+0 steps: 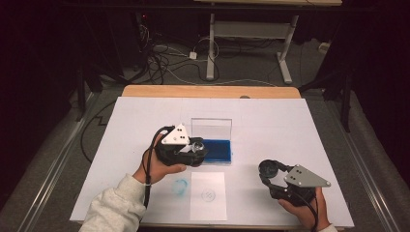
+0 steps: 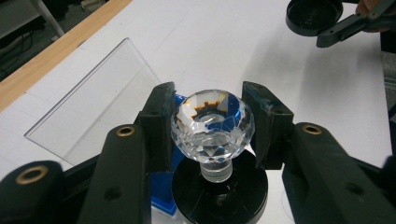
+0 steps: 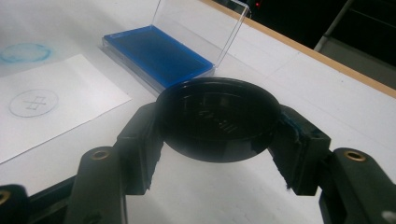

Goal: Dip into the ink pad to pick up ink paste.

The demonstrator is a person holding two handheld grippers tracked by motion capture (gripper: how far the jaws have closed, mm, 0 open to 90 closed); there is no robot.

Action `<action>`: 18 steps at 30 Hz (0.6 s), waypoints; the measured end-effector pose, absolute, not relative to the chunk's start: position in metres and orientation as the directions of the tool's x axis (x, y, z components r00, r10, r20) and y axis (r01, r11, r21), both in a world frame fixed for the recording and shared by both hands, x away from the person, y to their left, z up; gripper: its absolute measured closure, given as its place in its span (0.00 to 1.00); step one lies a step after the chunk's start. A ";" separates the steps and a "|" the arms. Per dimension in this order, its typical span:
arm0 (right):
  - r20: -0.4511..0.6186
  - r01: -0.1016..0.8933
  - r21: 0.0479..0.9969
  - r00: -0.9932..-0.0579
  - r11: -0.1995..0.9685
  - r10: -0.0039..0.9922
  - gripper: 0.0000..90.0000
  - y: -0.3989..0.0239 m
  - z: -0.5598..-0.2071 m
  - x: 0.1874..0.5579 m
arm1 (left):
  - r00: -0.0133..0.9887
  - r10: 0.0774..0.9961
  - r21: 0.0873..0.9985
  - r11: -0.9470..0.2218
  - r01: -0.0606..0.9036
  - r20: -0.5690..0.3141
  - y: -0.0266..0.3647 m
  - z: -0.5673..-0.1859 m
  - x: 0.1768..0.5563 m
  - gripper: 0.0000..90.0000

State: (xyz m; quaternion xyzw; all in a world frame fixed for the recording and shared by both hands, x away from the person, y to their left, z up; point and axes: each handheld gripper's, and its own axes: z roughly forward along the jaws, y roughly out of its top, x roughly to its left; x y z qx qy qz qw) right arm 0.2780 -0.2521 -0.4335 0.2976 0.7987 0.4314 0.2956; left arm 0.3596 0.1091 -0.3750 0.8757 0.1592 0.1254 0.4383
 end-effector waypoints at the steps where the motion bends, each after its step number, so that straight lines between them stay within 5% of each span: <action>1: -0.216 0.222 0.863 -0.650 0.454 0.729 0.43 -0.252 -0.434 0.277 | 0.919 0.388 0.807 -0.564 0.176 0.070 0.108 -0.375 0.361 0.61; 18: -0.209 0.245 0.857 -0.640 0.454 0.740 0.43 -0.255 -0.438 0.279 | 0.913 0.402 0.816 -0.549 0.179 0.071 0.092 -0.378 0.391 0.61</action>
